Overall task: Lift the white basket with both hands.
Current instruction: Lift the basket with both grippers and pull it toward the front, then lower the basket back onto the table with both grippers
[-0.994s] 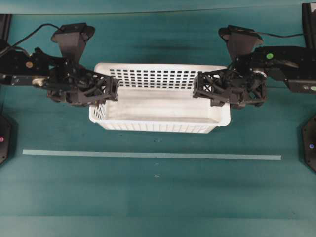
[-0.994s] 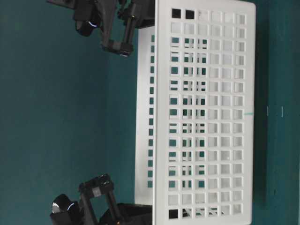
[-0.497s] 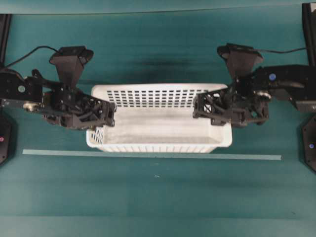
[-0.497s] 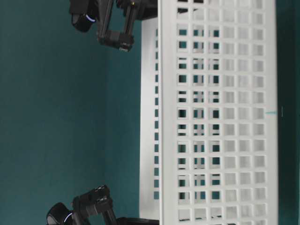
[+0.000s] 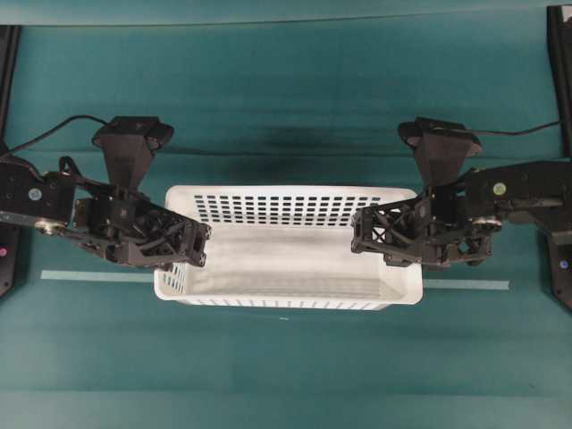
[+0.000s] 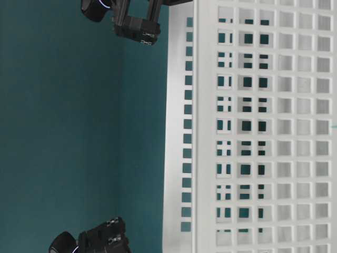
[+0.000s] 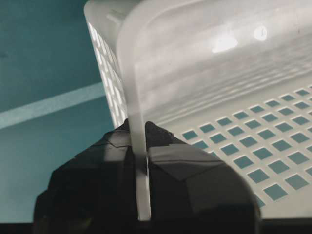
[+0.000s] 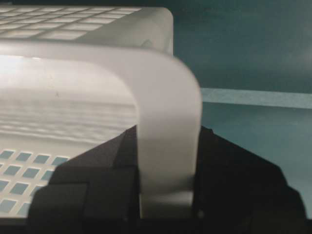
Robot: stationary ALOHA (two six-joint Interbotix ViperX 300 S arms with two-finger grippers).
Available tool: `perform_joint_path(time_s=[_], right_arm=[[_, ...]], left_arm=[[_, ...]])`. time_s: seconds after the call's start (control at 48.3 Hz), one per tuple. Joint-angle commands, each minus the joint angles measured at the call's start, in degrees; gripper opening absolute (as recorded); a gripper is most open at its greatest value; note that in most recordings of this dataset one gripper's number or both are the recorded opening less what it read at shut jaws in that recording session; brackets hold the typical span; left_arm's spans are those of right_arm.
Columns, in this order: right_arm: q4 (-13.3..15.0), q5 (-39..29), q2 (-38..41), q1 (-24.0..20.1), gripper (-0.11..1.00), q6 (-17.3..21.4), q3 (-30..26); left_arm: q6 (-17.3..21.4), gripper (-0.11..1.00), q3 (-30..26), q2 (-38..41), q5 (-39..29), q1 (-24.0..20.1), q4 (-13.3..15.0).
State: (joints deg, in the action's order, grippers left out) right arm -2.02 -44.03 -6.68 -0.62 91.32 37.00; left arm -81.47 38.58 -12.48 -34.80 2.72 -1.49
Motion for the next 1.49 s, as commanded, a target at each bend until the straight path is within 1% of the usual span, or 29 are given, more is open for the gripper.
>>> perform_joint_path(time_s=[0.0,0.166,0.414,0.974,1.222,1.347,1.471], right_arm=[[1.6,0.7,0.4,-1.0,0.17,0.4,-0.3],[1.8,1.4,1.2,-1.6,0.17,0.8,0.3],[1.8,4.5,3.3,-2.1,0.17,0.8,0.1],[1.8,4.6,4.8,-2.3,0.17,0.6,0.4],[1.8,4.5,6.1,-2.3,0.17,0.4,0.5],[1.8,4.7,6.0,-2.3,0.17,0.4,0.9],[1.8,5.9,5.9,-2.1,0.17,0.0,1.3]], left_arm=[[0.4,-0.04,-2.5,0.0,0.8,1.9,-0.3],[0.0,-0.04,-3.2,1.1,0.8,2.2,-0.3],[-0.4,-0.04,-1.9,1.1,0.7,3.0,-0.3],[-0.8,-0.04,-2.1,4.0,1.1,3.4,-0.4],[-0.7,-0.04,-1.1,3.9,1.1,3.4,-0.4],[-0.4,-0.04,-0.6,3.9,2.3,3.4,-0.4],[-0.2,-0.04,0.8,3.7,6.9,3.4,-0.4]])
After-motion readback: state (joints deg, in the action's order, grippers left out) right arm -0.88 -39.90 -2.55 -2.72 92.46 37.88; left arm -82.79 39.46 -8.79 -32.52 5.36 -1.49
